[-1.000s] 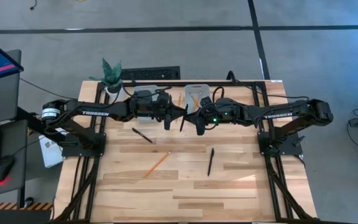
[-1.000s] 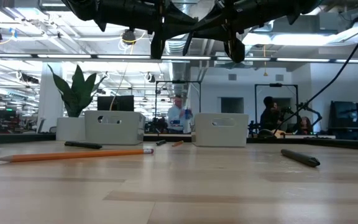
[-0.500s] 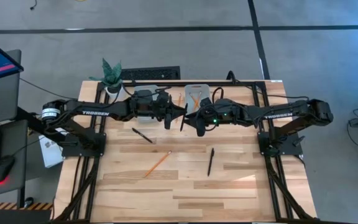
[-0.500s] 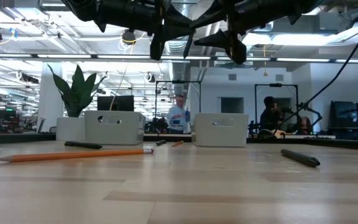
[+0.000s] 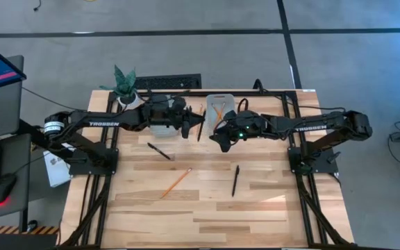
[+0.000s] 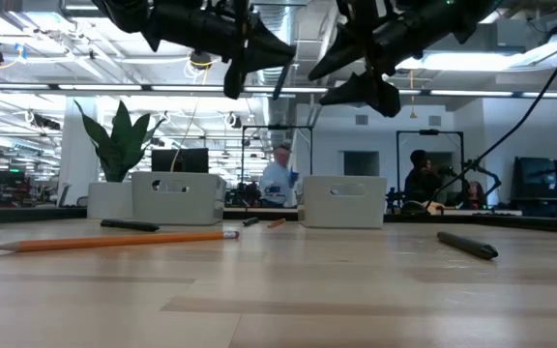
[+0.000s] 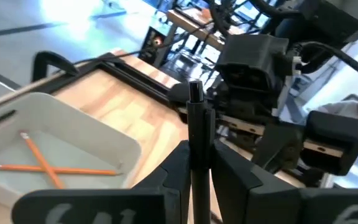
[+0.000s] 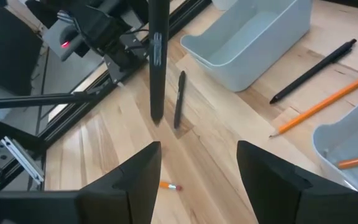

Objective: Sort pens & pencils
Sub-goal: Put the black pen into the left gray bin

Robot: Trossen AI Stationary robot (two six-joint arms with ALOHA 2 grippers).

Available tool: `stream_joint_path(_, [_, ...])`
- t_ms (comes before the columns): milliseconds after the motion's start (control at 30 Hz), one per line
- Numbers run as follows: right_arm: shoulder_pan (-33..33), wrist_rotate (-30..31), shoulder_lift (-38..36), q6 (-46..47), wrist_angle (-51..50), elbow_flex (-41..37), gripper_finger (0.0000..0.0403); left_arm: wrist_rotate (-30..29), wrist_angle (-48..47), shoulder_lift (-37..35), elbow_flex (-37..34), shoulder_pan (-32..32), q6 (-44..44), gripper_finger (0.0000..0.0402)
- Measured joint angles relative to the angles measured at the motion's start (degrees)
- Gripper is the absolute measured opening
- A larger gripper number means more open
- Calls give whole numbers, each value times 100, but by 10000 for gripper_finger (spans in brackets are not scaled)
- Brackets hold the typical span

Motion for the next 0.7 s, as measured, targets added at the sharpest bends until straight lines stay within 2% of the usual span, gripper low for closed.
stream_joint_path(233, [-56,2,0,-86,-24,0,232,-292,-1125,-501,0,439,231,43])
stream_joint_path(467, [-150,-1,0,-90,-40,0,232,-1363,-2606,-945,0,956,248,43])
stream_joint_path(600, [-188,0,0,-92,-32,0,232,-1685,-3014,-948,0,1250,58,43])
stream_joint_path(700, [-188,0,0,-92,-7,0,232,-1698,-3101,-941,-18,1438,-134,43])
